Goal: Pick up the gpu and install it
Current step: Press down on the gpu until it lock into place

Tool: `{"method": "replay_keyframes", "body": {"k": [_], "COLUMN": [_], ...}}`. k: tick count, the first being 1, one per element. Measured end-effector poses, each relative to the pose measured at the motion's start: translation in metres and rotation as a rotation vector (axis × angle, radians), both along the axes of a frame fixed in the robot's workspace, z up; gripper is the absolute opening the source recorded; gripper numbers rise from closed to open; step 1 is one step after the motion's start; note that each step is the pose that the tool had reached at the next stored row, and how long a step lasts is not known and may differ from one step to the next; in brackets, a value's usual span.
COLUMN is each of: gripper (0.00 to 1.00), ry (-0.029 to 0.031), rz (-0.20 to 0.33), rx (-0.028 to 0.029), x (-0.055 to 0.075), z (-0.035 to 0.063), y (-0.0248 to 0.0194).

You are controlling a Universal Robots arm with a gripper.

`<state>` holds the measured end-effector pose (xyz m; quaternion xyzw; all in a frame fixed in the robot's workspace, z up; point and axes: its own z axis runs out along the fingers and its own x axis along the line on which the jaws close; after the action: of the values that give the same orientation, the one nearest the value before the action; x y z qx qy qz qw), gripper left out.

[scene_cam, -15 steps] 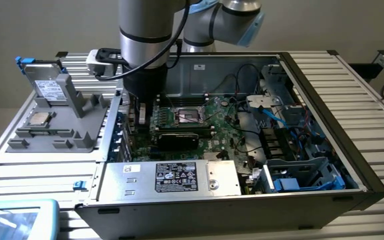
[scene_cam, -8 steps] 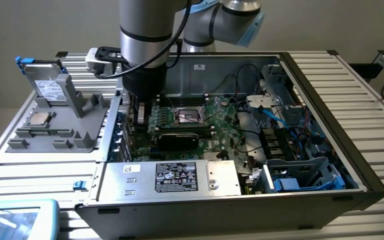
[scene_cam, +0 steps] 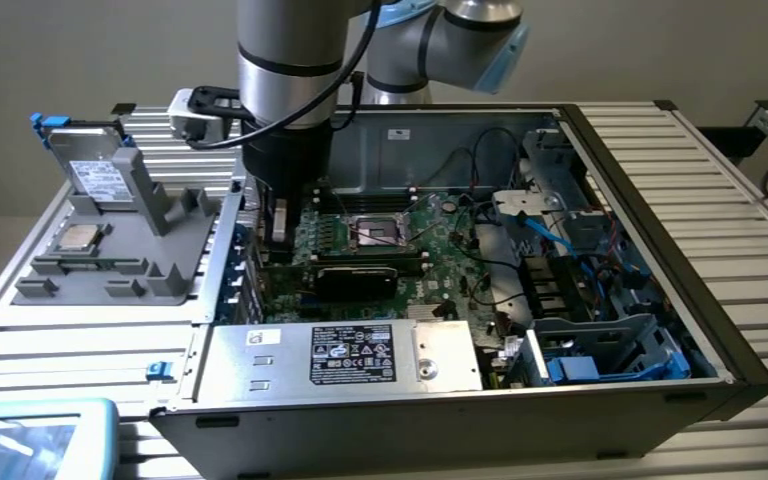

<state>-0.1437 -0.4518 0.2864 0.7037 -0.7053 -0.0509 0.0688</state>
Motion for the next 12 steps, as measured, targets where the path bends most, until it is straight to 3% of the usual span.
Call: {"method": "replay_keyframes", "body": {"k": [2, 12], "gripper": [0.12, 0.12], "ry": [-0.001, -0.0013], "rz": [0.001, 0.001], "rx": [-0.0037, -0.0045], "x": [0.0, -0.018], "z": [0.0031, 0.003], "y": [0.0004, 0.001]}}
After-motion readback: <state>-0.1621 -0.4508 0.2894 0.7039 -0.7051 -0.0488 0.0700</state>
